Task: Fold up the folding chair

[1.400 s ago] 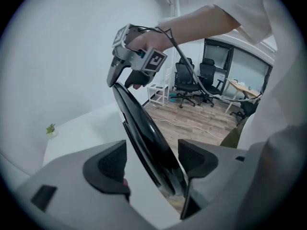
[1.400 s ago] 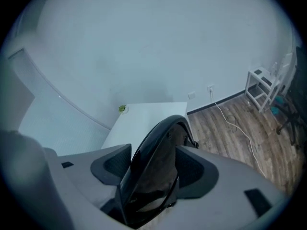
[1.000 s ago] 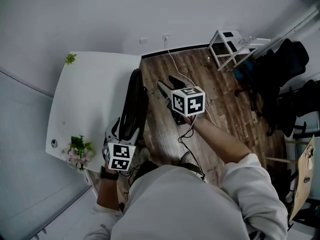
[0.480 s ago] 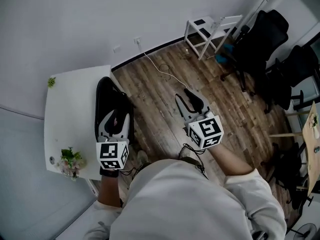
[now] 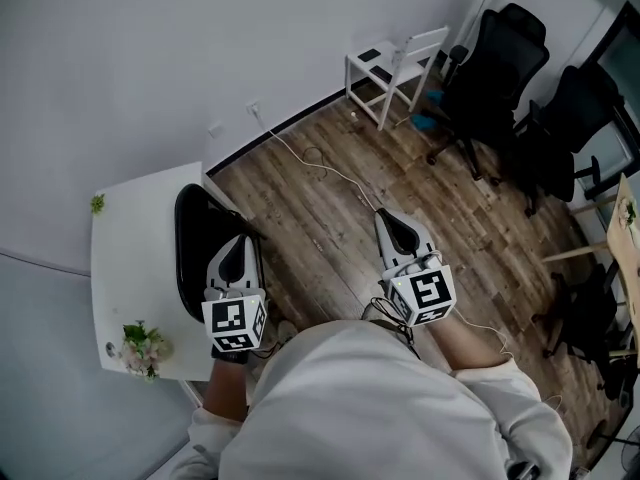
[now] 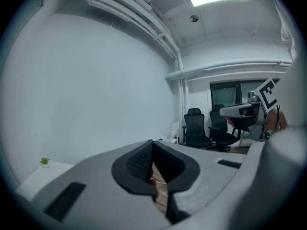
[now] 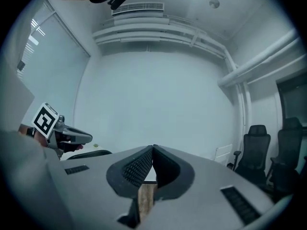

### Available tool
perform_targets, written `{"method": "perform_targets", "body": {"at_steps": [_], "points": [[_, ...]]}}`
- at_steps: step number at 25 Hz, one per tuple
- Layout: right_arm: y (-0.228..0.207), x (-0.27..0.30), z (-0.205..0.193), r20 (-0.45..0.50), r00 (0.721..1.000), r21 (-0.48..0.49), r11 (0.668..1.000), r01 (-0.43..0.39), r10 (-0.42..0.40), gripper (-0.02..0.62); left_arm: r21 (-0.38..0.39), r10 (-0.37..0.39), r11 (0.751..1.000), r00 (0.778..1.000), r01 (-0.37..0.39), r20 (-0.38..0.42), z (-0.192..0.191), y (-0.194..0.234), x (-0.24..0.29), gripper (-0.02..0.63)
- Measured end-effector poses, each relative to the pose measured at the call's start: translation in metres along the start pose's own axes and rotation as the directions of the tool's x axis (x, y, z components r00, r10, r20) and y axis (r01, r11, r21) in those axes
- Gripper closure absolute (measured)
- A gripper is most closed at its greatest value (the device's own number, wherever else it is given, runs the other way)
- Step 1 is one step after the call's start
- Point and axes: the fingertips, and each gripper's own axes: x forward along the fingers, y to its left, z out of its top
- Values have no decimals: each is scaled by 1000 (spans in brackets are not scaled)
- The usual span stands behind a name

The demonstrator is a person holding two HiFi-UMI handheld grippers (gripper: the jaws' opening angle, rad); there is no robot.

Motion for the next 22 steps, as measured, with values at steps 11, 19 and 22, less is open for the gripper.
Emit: {"method": "perform_targets", "body": {"at_steps": [11,19,22], "points": [[-16,-31,-16,-15,1000,32,999,21,-20,583,22,-26,999,1000,26,7,4,-31,3,598],[-18,-32,-18,-17,1000,27,999,22,-22,583,18,-31,999,999,31,-7,-2,-34,2,598],[-19,-32,-19,-21,999,28,999,26,-26,583,19,-32,999,999,32,-13,-3,-34,3,598]]}}
